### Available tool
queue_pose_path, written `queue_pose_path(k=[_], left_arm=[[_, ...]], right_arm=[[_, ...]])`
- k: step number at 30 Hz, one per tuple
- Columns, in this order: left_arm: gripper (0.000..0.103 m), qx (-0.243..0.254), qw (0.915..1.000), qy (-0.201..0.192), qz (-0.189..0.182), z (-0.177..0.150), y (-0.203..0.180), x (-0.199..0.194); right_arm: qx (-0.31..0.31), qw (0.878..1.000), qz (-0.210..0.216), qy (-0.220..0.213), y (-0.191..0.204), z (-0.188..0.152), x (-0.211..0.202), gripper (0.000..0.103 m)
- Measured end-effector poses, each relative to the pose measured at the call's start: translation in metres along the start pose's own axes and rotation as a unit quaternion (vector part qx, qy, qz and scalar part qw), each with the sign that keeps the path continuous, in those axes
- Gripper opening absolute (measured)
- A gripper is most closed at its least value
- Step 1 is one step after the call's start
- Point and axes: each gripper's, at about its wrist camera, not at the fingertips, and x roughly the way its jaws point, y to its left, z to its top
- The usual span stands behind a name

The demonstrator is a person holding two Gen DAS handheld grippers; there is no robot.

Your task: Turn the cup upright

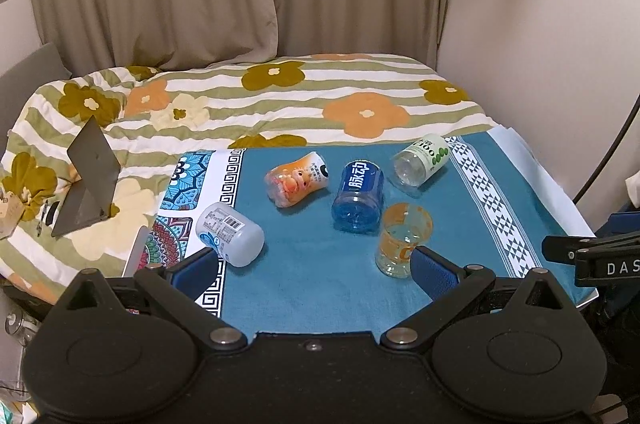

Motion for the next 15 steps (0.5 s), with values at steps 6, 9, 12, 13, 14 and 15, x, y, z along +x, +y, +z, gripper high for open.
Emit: queue_pose_path(k=[6, 9, 12, 13, 14, 15], left_arm=[[0.103, 0.000, 1.0000, -0.003, 0.000, -0.0011, 0.0005, -0.0012], [0.103, 0.000, 1.0000, -0.005, 0.000, -0.0018, 0.0009, -0.0019], [0.103, 0.001, 1.0000, -0.006, 0.001, -0.0020, 0.0006, -0.0017], [0.103, 0.002, 1.0000, -0.006, 0.001, -0.0021, 0.0006, -0.0018], [0.103, 0.003, 1.0000, -0.007, 0.001, -0.0022, 0.0002, -0.0023], [0.103, 0.004, 1.0000, -0.008, 0.001, -0.0022, 0.0000, -0.0025]], right_arm=[[0.001, 1.000, 0.000, -0.001, 0.0002, -0.0002, -0.0006, 0.103], [0.001, 1.000, -0.001, -0.002, 0.0005, -0.0008, -0.0015, 0.103], [0.001, 1.000, -0.001, -0.002, 0.0011, -0.0010, -0.0020, 0.103], [0.001, 1.000, -0.001, -0.002, 0.0011, -0.0010, -0.0020, 0.103], [0.001, 1.000, -0.001, -0.002, 0.0011, -0.0011, -0.0021, 0.103], [0.001, 1.000, -0.001, -0.002, 0.0011, -0.0011, -0.0020, 0.103]])
